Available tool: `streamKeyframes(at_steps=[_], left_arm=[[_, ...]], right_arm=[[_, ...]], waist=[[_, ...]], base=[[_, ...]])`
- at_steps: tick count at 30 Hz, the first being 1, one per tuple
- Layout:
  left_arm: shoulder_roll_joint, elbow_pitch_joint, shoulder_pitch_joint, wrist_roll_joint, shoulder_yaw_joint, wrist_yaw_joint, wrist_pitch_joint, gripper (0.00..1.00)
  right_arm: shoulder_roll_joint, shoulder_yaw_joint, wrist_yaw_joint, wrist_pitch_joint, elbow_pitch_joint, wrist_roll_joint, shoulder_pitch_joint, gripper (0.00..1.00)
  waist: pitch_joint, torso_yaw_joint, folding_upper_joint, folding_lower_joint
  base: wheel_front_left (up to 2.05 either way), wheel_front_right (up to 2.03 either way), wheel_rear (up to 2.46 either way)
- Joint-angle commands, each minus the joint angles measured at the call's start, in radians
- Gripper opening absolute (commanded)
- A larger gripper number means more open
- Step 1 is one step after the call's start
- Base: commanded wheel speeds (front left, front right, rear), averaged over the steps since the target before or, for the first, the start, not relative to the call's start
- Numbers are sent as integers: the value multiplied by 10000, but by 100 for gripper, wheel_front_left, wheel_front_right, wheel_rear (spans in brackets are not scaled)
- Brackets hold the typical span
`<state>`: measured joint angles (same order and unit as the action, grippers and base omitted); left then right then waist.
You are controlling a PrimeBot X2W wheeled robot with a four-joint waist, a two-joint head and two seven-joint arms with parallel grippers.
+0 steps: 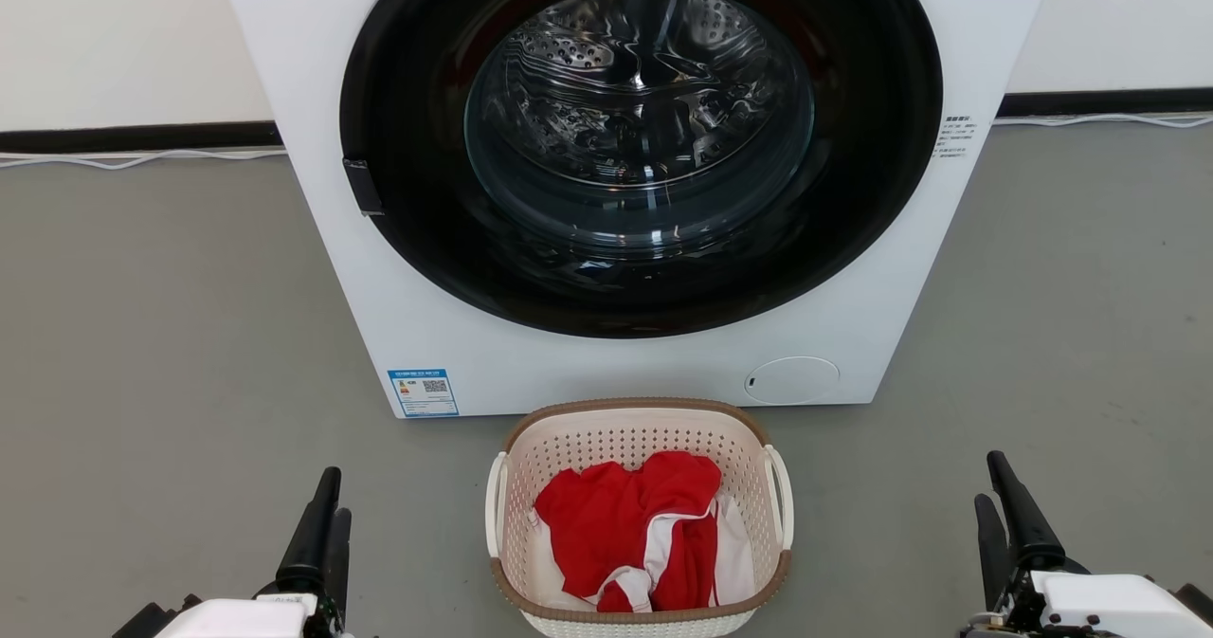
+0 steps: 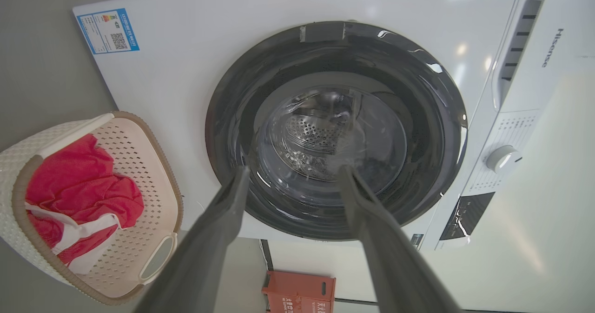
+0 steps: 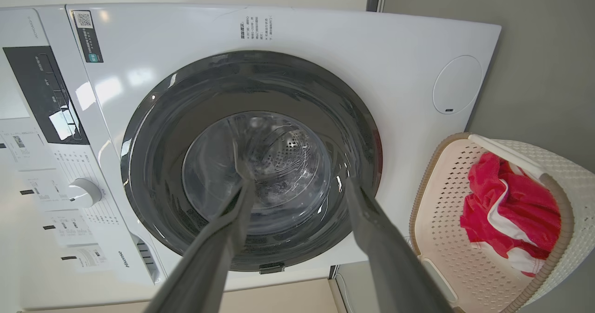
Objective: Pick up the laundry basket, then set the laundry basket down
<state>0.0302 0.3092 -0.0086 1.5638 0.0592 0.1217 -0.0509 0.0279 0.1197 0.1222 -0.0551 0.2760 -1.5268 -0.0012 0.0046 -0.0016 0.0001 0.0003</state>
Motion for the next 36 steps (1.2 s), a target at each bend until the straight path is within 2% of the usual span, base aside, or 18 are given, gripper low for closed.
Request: streamKeyframes(at_steps=[1,25,36], left_arm=[[66,-300,-214,-168,14,-52,86,100],[97,-593,-105,-3319,-308,-328,790,100],[111,-590,-39,-5398,-382,-358,1112,100]], right_arm=[[109,-58,21,128,-322,219,-158,100],[291,-114,36,832,-690,4615,-136,100],[400,-338,42,1154,-649,6580,-187,100]], waist=[[0,-4,-1,-3],[-16,-101,-1,-3],[-71,-189,-1,-3]], base=[[0,0,0],[0,0,0],[0,0,0]])
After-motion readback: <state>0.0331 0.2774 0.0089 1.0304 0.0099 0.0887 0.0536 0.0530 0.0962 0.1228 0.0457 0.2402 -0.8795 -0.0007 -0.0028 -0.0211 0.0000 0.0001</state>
